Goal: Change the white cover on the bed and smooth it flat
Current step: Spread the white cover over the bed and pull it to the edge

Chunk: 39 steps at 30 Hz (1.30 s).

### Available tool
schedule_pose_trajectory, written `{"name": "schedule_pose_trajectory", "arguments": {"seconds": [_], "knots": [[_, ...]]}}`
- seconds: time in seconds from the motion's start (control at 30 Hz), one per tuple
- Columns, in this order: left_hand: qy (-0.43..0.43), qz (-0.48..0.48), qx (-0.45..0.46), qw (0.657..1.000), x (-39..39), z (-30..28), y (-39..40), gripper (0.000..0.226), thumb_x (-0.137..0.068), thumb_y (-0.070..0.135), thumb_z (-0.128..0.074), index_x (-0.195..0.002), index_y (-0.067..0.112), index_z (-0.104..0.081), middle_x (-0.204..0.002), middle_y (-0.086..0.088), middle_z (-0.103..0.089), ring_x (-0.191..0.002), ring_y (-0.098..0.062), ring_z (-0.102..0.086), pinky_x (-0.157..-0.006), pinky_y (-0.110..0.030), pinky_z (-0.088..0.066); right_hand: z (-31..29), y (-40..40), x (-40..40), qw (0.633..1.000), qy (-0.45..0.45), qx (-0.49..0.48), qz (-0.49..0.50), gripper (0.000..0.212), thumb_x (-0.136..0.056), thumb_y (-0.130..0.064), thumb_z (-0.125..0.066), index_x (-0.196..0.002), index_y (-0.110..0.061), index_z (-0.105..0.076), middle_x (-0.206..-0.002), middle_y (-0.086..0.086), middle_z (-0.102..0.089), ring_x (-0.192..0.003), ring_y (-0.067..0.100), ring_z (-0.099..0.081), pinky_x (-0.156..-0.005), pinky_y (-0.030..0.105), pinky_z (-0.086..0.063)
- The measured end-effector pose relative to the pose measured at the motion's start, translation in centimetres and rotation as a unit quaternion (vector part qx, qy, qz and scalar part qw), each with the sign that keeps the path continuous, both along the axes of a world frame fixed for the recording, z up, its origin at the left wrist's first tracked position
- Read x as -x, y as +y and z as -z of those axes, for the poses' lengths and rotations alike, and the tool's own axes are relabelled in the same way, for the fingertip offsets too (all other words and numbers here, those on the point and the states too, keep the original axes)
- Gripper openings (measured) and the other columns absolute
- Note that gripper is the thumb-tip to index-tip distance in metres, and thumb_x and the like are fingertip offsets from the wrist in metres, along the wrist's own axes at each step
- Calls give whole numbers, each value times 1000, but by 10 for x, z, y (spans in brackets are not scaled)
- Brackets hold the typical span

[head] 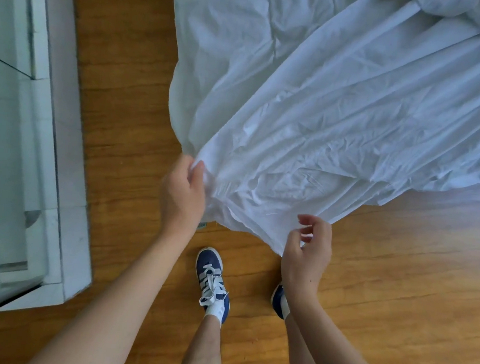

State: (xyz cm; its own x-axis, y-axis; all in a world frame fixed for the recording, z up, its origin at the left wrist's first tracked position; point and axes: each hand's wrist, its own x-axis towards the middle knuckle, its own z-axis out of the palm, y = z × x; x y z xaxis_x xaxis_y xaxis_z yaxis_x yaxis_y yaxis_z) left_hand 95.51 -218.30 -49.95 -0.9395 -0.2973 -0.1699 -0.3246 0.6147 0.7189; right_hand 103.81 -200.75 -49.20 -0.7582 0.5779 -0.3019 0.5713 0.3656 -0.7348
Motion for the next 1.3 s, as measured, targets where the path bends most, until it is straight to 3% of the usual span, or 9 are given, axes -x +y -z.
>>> {"name": "schedule_pose_trajectory", "arguments": {"seconds": [0.2, 0.33, 0.53, 0.7, 0.83, 0.97, 1.07, 1.2, 1.3], "knots": [[-24, 13, 53, 998, -11, 5, -28, 27, -103, 23, -41, -81, 10, -48, -57, 6, -41, -49, -10, -37, -46, -29, -27, 10, 1, 33, 945, 88, -198, -243, 32, -86, -17, -54, -117, -11, -57, -124, 8, -55, -115, 19, -44, -87, 20, -37], [-9, -6, 83, 997, 3, -2, -44, 26, -104, 20, -41, -81, 9, -47, -61, 2, -43, -51, -7, -36, -47, -25, -25, 17, 13, 48, 930, 80, -236, -271, 38, -81, -6, -67, -118, -10, -58, -126, 11, -54, -115, 23, -44, -86, 31, -44], [-64, -52, 105, 991, -8, 13, -37, 25, -102, 18, -43, -81, 7, -52, -69, -12, -52, -65, -28, -47, -55, -34, -29, 20, 53, 60, 922, 66, -267, -274, 38, -79, -6, -69, -116, -9, -60, -126, 12, -55, -112, 30, -51, -88, 39, -48], [-216, -128, 94, 963, -1, 20, -16, 21, -97, 16, -45, -116, 12, -55, -112, -16, -62, -100, -36, -58, -80, -40, -43, 18, 115, 72, 966, 7, -244, -83, 43, -86, -14, -61, -128, -9, -52, -137, 10, -47, -125, 28, -41, -103, 31, -31], [-116, -156, 61, 979, 12, 2, 18, 45, -94, 10, -50, -139, 12, -42, -141, -13, -45, -127, -31, -45, -102, -41, -39, 17, 161, 74, 981, -70, -131, 121, 54, -93, -38, -54, -135, -4, -45, -147, 3, -37, -137, 17, -30, -111, 30, -28], [93, 8, 124, 988, 25, -11, 71, 43, -93, 15, -53, -132, 0, -45, -138, -23, -42, -128, -34, -40, -103, -41, -36, 11, 174, 75, 987, -68, -1, 147, 55, -91, -47, -56, -135, -17, -44, -117, -7, -57, -104, 9, -57, -91, 31, -47], [202, 211, 176, 940, 36, -10, 115, 41, -91, 23, -57, -125, 2, -48, -131, -26, -48, -121, -36, -44, -99, -43, -38, 11, 182, 77, 982, -62, 55, 171, 36, -91, -46, -55, -115, -19, -55, -95, -9, -62, -88, 10, -61, -79, 33, -51], [198, 448, 225, 842, 45, -6, 180, 52, -80, 19, -70, -126, 8, -48, -131, -24, -50, -118, -36, -47, -94, -46, -43, 15, 183, 76, 968, -67, 180, 164, 37, -86, -39, -61, -100, -5, -59, -84, 5, -61, -76, 18, -59, -73, 50, -54], [170, 453, 255, 837, 57, 1, 209, 34, -80, 14, -72, -111, 7, -62, -124, -20, -55, -113, -36, -51, -90, -45, -43, 14, 181, 68, 967, -29, 205, 151, 27, -90, -31, -62, -89, -4, -65, -84, 17, -66, -70, 22, -59, -67, 48, -54]]}}
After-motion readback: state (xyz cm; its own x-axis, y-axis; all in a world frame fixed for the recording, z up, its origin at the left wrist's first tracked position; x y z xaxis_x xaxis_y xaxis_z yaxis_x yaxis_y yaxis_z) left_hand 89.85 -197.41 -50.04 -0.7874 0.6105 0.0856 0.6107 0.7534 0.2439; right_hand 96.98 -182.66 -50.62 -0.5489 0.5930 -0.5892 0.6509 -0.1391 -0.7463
